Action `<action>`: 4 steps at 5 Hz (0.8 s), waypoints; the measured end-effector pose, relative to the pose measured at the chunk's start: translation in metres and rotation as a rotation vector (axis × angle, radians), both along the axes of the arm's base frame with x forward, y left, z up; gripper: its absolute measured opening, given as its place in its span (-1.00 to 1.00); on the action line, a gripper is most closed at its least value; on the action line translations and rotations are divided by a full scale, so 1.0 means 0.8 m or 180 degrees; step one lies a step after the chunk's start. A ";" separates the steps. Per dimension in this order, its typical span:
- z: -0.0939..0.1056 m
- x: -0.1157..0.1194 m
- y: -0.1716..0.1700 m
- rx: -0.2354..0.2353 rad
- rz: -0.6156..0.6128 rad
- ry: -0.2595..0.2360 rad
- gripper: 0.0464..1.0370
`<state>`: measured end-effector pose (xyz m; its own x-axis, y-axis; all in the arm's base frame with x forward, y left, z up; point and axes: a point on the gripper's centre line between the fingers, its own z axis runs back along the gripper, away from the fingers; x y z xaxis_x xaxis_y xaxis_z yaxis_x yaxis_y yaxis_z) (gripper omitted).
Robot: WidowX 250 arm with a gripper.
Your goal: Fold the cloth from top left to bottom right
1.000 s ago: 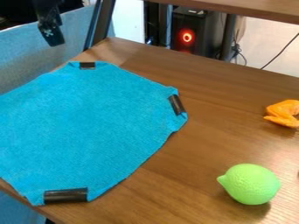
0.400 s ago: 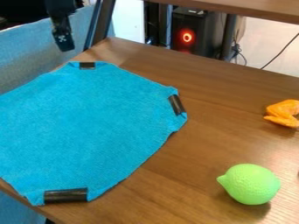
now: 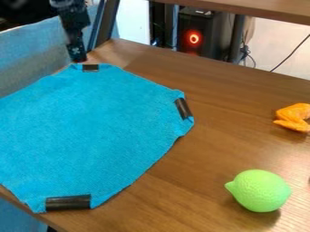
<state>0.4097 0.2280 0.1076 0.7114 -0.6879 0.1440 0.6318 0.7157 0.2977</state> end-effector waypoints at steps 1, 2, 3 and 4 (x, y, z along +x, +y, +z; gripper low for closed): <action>-0.010 0.004 0.000 0.0070 0.0022 0.0032 0.93; -0.024 0.006 -0.001 0.0087 0.0052 0.0099 0.84; -0.036 0.005 0.001 0.0105 0.0108 0.0169 0.42; -0.035 0.005 0.004 0.0143 0.0156 0.0166 -0.17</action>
<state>0.4136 0.2316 0.0796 0.7501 -0.6570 0.0757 0.6118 0.7328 0.2977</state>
